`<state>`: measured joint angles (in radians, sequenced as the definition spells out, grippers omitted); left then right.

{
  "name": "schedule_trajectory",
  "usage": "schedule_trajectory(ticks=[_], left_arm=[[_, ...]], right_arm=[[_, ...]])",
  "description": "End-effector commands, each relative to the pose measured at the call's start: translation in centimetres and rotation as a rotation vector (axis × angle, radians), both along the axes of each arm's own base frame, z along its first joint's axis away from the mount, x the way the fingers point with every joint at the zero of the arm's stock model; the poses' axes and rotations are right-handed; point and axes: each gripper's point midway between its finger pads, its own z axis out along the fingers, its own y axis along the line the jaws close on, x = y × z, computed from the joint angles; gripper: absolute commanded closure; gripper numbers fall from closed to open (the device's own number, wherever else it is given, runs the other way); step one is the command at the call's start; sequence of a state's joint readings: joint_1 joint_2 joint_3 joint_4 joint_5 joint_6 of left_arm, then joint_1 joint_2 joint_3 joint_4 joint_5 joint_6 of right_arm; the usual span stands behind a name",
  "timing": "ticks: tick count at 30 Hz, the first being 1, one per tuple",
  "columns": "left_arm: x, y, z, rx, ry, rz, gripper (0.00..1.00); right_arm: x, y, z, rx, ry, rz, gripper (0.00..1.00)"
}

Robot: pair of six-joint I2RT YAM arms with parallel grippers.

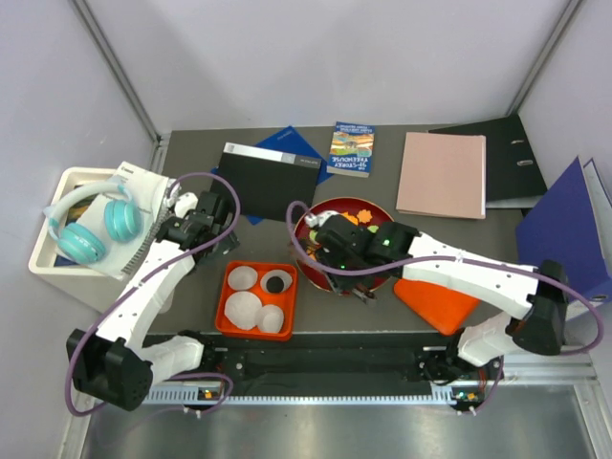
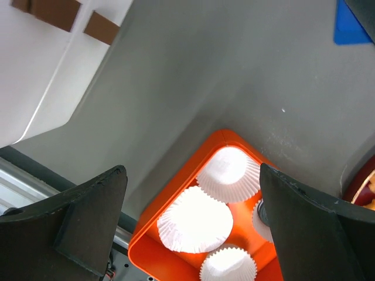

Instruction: Pack the cookies

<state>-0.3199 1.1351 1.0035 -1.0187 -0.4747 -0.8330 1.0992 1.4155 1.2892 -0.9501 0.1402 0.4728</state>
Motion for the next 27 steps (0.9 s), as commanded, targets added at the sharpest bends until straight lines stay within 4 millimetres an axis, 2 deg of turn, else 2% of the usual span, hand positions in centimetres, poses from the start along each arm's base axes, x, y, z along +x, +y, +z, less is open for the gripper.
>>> schedule_trajectory(ticks=[1, 4, 6, 10, 12, 27], left_arm=[[-0.1, 1.2, 1.1, 0.022, -0.041, 0.079, 0.01], [-0.7, 2.2, 1.3, 0.039, -0.039, 0.134, 0.01], [-0.9, 2.8, 1.8, 0.062, -0.053, 0.164, 0.01], [-1.4, 3.5, 2.2, 0.078, -0.059, 0.205, 0.01], [-1.5, 3.6, 2.2, 0.080, -0.057, 0.208, 0.01], [-1.5, 3.5, 1.9, 0.082, -0.048, 0.190, 0.01]], right_arm=[[-1.2, 5.9, 1.9, 0.083, -0.010, 0.155, 0.64], [-1.4, 8.0, 1.5, 0.095, 0.016, 0.197, 0.64], [-1.4, 9.3, 1.9, 0.119, 0.019, 0.222, 0.64], [-0.8, 10.9, 1.0, 0.100, 0.025, 0.251, 0.64], [-1.0, 11.8, 1.2, 0.122, 0.040, 0.279, 0.64], [-1.0, 14.5, -0.7, 0.102, 0.093, 0.342, 0.63]])
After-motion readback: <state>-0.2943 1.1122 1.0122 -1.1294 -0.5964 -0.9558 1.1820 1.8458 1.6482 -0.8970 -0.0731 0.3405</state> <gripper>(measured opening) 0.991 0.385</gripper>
